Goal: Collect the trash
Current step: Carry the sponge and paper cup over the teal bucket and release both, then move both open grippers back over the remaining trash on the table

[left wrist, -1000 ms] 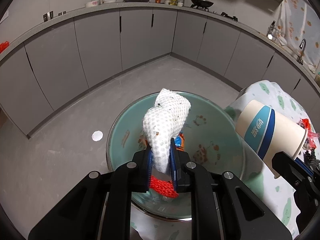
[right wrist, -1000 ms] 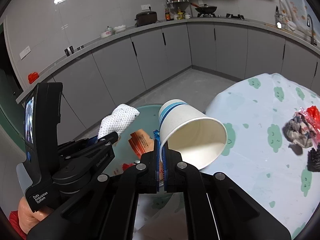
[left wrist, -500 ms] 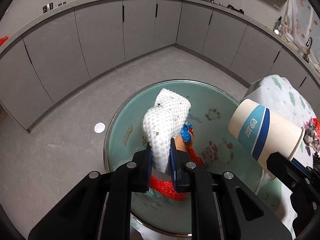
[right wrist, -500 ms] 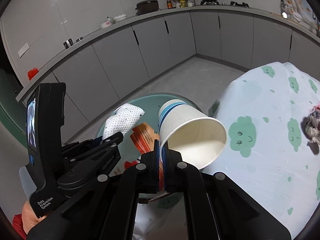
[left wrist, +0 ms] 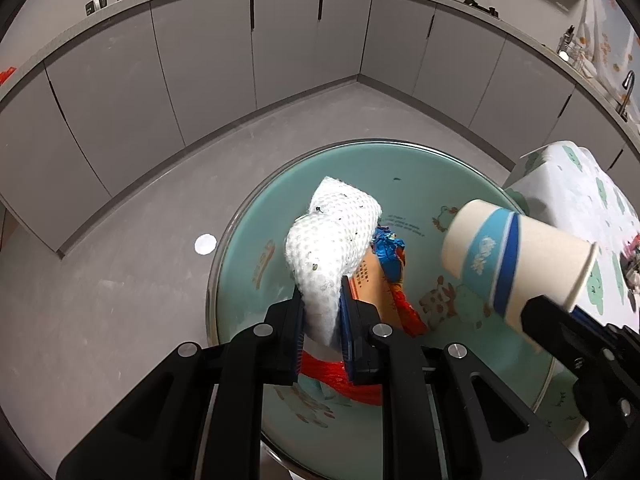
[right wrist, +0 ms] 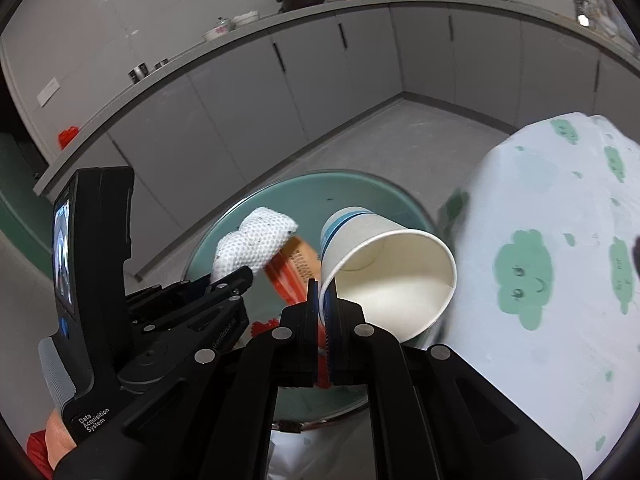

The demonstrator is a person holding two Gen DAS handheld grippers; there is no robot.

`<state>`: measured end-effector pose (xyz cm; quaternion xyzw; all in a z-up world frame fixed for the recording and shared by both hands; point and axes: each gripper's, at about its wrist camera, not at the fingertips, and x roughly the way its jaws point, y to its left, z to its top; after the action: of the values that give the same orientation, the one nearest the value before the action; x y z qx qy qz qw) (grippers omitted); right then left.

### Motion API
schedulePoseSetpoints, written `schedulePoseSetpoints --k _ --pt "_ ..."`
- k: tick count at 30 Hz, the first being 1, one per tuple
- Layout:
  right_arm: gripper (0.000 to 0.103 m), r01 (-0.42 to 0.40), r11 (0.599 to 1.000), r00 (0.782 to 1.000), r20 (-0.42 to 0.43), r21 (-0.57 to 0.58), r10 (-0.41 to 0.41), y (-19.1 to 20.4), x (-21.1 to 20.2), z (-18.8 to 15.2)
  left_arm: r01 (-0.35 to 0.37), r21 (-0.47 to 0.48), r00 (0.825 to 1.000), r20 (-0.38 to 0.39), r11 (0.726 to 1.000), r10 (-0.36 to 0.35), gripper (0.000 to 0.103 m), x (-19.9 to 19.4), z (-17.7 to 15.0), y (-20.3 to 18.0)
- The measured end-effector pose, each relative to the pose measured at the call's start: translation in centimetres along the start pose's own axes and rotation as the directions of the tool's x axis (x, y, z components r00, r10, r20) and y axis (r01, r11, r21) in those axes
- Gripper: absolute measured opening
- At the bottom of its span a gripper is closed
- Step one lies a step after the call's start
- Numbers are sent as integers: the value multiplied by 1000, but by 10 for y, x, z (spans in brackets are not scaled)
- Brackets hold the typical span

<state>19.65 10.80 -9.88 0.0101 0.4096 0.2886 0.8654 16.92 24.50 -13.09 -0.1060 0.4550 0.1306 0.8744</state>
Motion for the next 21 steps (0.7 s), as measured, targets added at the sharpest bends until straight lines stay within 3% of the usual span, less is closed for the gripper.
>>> schedulePoseSetpoints --k 1,3,4,11,14,16,19,21 --pt "6 -13 1000 1000 -5 -1 13 -1 2 0 -2 -1 1000 -2 1000 2 16 1 1 1" --pt "22 -27 1000 1000 -9 -1 27 -2 2 -1 -2 -4 1000 -6 1000 2 16 2 1 2" --pt "23 -28 1000 1000 -4 0 28 -3 -1 -2 -3 -8 1000 -6 1000 3 17 2 2 2" --pt "24 -11 999 999 45 37 9 -19 -26 -4 -9 -5 1000 -5 1000 9 20 0 1 2" --pt "24 -4 998 998 69 55 0 -23 -36 -4 -13 6 1000 -3 1000 13 27 -3 -1 -1" --pt "24 1 998 996 84 65 -7 -26 -42 -6 -21 16 1000 1 1000 21 35 -6 -4 -5" --pt "24 13 997 994 107 77 -21 -28 -51 -9 -39 24 999 13 999 38 54 -12 -6 -8" --pt "24 17 996 993 117 86 -27 -30 -55 -10 -54 27 998 25 998 53 76 -18 -7 -10"
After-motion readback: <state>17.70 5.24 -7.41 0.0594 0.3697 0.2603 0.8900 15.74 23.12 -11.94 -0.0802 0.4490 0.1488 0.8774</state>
